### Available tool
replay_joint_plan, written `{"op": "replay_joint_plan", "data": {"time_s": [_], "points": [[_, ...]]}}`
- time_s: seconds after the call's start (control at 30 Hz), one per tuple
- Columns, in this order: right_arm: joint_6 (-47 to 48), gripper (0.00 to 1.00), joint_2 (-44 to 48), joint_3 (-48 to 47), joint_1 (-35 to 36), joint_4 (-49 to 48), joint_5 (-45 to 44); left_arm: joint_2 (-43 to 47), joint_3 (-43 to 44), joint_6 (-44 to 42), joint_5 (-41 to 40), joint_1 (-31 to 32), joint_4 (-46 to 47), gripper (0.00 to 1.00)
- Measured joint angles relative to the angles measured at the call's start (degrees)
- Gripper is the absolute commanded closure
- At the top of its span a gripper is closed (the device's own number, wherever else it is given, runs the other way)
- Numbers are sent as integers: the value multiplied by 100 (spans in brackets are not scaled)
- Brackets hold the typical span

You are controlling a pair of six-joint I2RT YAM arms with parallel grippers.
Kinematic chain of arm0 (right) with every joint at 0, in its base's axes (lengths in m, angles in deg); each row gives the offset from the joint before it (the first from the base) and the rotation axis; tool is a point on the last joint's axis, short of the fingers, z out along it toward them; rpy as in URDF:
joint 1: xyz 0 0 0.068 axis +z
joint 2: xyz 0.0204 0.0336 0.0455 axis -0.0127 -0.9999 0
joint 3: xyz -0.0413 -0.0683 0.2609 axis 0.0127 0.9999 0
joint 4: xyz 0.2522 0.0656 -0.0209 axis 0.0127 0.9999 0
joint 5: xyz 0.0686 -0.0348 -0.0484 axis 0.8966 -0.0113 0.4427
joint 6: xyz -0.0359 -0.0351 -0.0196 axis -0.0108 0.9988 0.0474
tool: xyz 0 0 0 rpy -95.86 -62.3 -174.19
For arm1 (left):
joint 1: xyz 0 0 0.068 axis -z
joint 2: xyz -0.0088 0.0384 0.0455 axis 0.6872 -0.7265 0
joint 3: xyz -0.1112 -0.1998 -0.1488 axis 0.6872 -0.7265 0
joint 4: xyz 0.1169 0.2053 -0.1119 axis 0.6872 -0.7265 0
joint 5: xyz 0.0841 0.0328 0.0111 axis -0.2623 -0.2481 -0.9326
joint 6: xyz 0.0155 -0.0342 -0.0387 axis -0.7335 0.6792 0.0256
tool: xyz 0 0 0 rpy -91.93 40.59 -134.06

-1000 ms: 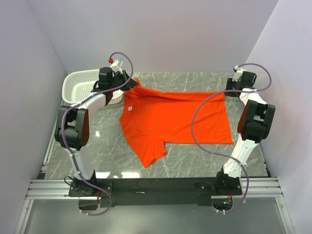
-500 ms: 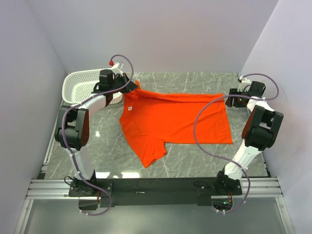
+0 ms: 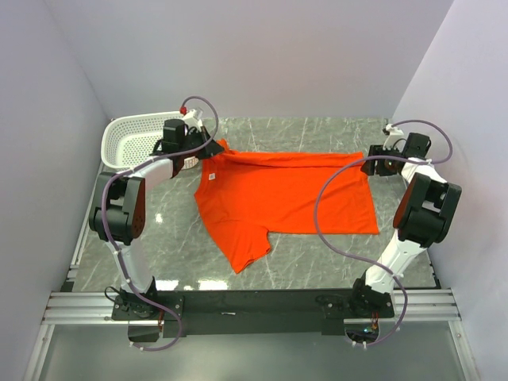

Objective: Fold and stack the t-shirts
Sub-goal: Fold the tshirt

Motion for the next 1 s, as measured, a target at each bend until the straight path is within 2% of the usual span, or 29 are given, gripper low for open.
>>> {"op": "replay_joint_plan", "data": {"time_s": [0.17, 0.27, 0.4, 0.47, 0.6, 0.63, 0.67, 0.73, 0.87, 1.0], "points": [[0, 34, 57, 76, 2, 55, 66, 129, -210, -48, -72, 52, -149, 98], [2, 34, 125, 87, 2, 85, 94, 374, -470, -118, -236, 160, -234, 81], [7, 34, 264, 120, 4, 109, 125, 756, -852, -149, -546, 409, -258, 66], [24, 34, 378, 203, 4, 125, 166, 975, -1110, -120, -765, 533, -227, 62], [61, 33, 531, 326, 4, 162, 219, 1593, -1823, 31, -1311, 776, -205, 62], [70, 33, 560, 345, 7, 166, 221, 1797, -2044, 72, -1495, 824, -190, 58], [87, 33, 581, 354, 24, 190, 225, 2050, -2304, 140, -1722, 872, -160, 49], [116, 33, 612, 356, 52, 227, 223, 2516, -2691, 262, -2105, 918, -155, 41], [258, 33, 717, 356, 278, 382, 225, 2962, -2732, 503, -2702, 885, -236, 40], [389, 33, 828, 356, 704, 570, 297, 2444, -2120, 636, -2826, 848, -350, 42]]}}
